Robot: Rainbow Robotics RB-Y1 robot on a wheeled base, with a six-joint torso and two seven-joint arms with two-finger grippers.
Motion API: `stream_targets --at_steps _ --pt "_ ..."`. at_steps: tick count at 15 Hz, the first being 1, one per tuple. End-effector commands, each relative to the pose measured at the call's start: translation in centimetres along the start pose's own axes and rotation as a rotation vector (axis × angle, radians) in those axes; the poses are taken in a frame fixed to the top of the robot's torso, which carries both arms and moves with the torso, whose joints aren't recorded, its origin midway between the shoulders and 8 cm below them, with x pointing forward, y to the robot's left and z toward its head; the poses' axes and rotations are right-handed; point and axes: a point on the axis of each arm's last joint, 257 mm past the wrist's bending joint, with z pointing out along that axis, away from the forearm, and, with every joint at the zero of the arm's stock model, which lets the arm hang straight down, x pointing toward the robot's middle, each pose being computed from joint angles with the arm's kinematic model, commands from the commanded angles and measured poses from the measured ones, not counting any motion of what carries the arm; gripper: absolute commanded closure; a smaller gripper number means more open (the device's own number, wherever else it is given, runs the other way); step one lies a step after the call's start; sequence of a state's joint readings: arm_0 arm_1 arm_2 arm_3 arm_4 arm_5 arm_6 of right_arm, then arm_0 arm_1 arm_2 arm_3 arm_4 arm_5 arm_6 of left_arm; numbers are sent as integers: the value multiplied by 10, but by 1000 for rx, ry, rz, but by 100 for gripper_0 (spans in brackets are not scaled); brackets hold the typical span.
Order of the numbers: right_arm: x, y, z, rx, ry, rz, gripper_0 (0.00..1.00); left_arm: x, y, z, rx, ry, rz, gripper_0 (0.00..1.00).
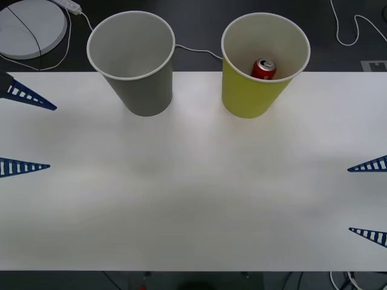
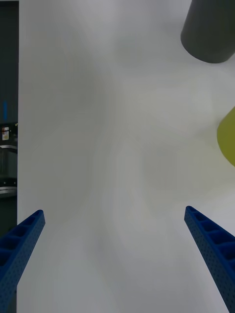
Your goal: Put the can into the green bin and the plastic bottle into the gray bin
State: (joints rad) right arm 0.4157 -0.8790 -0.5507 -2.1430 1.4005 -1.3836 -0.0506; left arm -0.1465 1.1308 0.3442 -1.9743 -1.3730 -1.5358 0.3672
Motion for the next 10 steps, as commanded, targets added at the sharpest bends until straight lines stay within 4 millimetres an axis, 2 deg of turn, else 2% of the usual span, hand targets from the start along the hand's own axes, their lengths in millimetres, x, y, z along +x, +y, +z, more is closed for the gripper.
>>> stream_targets --at_steps 1,6,10 --pt "0 0 0 0 0 0 0 15 -13 -4 6 34 22 0" --pt "0 0 0 0 0 0 0 37 -29 1 -3 34 50 0" --pt "0 0 0 0 0 0 0 43 -38 7 2 30 54 0"
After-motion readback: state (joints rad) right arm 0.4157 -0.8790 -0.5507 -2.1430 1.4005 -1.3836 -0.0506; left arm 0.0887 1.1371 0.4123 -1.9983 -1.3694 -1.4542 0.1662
